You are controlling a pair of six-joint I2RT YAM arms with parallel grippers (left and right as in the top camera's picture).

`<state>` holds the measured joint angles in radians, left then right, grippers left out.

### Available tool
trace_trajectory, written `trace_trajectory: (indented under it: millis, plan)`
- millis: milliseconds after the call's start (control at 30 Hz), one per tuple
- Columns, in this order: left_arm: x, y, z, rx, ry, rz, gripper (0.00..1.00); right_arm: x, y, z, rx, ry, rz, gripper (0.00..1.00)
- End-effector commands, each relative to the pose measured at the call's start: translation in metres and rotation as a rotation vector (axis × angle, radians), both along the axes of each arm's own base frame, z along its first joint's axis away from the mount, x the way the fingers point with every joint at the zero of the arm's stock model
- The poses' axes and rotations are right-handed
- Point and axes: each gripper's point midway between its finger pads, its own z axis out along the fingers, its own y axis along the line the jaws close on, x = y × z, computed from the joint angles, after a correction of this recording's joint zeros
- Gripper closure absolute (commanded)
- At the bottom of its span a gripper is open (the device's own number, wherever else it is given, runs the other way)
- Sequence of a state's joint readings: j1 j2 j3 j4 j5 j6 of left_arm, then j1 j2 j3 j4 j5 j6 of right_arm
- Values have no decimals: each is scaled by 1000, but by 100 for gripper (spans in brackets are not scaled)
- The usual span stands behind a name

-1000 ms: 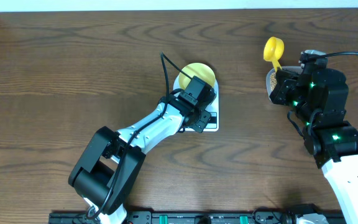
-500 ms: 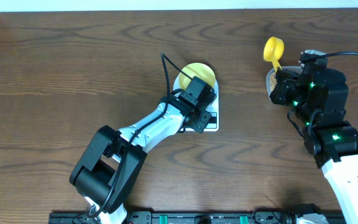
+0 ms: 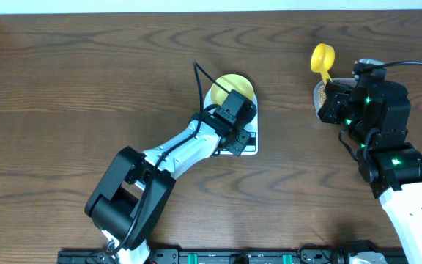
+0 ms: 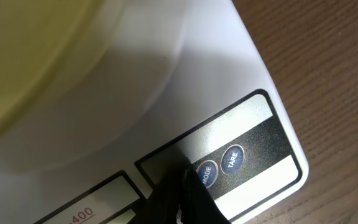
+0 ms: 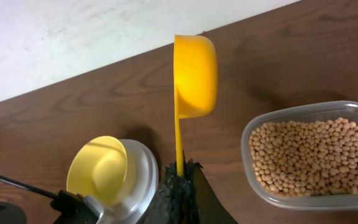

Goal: Scoop item into bowl and weigh 50g on scale

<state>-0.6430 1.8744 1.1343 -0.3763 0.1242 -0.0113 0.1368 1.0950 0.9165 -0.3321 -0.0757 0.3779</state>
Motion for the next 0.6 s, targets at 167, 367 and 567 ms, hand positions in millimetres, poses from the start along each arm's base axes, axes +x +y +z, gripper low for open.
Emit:
trace_trajectory:
  millis: [167, 367, 567]
  plan:
    - [-17, 29, -36, 136, 95, 36, 92, 1, 0, 10, -9, -24, 10, 99]
    - [-21, 35, -37, 165, 108, 40, 92, 1, 0, 10, -9, -24, 10, 99]
    - [-16, 41, -37, 198, 80, 52, 92, 1, 0, 10, -9, -23, 10, 99]
